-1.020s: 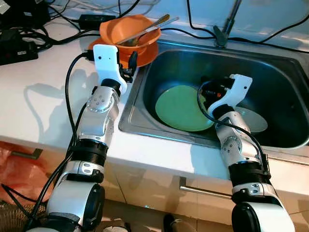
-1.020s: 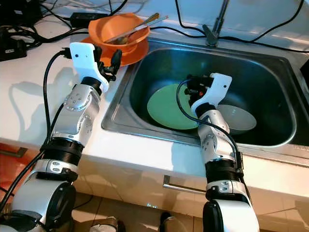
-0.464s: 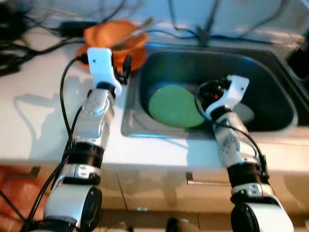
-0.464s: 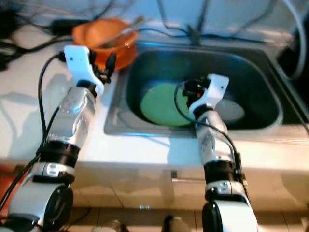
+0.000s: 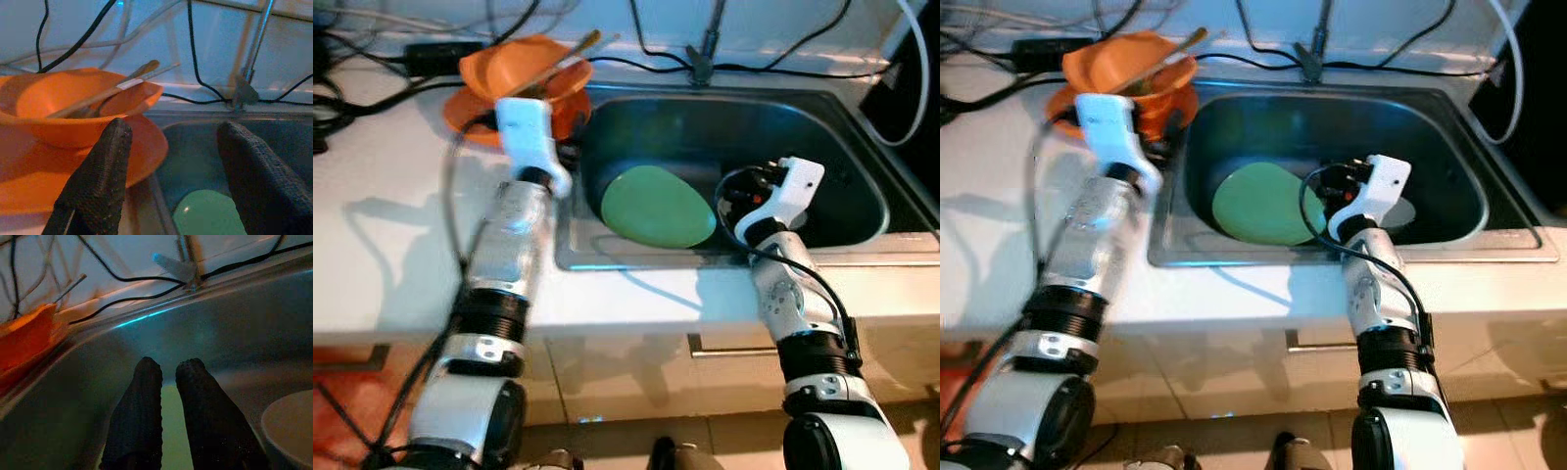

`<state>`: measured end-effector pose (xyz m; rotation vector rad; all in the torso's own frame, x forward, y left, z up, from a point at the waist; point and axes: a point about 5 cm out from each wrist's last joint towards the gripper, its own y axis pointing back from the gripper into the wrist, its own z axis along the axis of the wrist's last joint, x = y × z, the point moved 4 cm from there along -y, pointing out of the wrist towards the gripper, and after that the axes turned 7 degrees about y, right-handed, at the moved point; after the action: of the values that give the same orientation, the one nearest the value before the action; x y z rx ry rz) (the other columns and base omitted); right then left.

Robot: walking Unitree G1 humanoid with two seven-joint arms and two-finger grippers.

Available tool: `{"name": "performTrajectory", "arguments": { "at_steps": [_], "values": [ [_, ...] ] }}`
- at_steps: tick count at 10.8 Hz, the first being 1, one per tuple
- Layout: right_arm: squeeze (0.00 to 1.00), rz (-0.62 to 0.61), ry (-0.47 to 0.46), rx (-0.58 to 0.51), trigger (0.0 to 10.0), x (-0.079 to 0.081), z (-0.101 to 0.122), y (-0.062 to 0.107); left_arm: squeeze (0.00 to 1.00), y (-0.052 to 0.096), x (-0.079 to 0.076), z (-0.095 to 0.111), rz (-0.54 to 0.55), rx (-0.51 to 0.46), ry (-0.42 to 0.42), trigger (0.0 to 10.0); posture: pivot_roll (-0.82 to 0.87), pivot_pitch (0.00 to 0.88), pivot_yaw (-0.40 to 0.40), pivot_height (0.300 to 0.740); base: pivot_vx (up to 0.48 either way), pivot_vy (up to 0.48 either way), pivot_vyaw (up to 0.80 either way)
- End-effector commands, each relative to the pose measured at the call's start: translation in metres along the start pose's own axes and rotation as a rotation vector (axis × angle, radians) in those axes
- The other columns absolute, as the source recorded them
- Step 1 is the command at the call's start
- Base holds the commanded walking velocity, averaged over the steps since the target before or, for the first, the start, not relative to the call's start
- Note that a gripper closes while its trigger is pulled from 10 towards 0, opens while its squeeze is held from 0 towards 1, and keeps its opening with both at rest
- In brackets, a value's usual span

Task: Kitchen organization

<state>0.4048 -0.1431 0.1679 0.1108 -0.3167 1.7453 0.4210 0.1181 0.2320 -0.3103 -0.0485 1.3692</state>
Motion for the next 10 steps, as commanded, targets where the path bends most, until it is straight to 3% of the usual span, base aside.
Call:
{"name": "performTrajectory", "arguments": {
  "at_steps": [1,3,4,7,8,10],
  "values": [
    [0.0,-0.015,0.003,0.01,10.0,-0.005,-0.003,0.002,0.0,-0.002,-0.006,0.014,-0.01,-0.043,-0.016,10.0,0.05,0.128,-0.025,0.74,0.0,0.0,0.0],
    [0.0,-0.018,0.011,-0.002,10.0,-0.006,0.002,0.001,0.0,-0.001,-0.007,0.035,0.005,-0.105,-0.039,10.0,0.05,0.128,-0.024,0.74,0.0,0.0,0.0],
    [0.0,-0.018,0.026,-0.022,10.0,-0.006,0.011,-0.001,0.0,0.0,0.006,0.041,0.051,-0.097,-0.097,10.0,0.05,0.127,-0.024,0.74,0.0,0.0,0.0],
    [0.0,-0.019,0.078,-0.075,10.0,-0.009,0.037,-0.009,0.0,0.003,0.031,0.017,0.106,0.038,-0.179,10.0,0.04,0.122,-0.02,0.74,0.0,0.0,0.0],
    [0.0,-0.009,0.088,-0.08,10.0,-0.008,0.04,-0.011,0.0,0.005,0.037,0.011,0.128,0.072,-0.172,10.0,0.04,0.12,-0.021,0.74,0.0,0.0,0.0],
    [0.0,0.015,0.13,-0.065,10.0,-0.001,0.037,-0.013,0.0,0.006,0.037,0.012,0.144,0.08,-0.157,10.0,0.05,0.116,-0.022,0.74,0.0,0.0,0.0]
  ]
}}
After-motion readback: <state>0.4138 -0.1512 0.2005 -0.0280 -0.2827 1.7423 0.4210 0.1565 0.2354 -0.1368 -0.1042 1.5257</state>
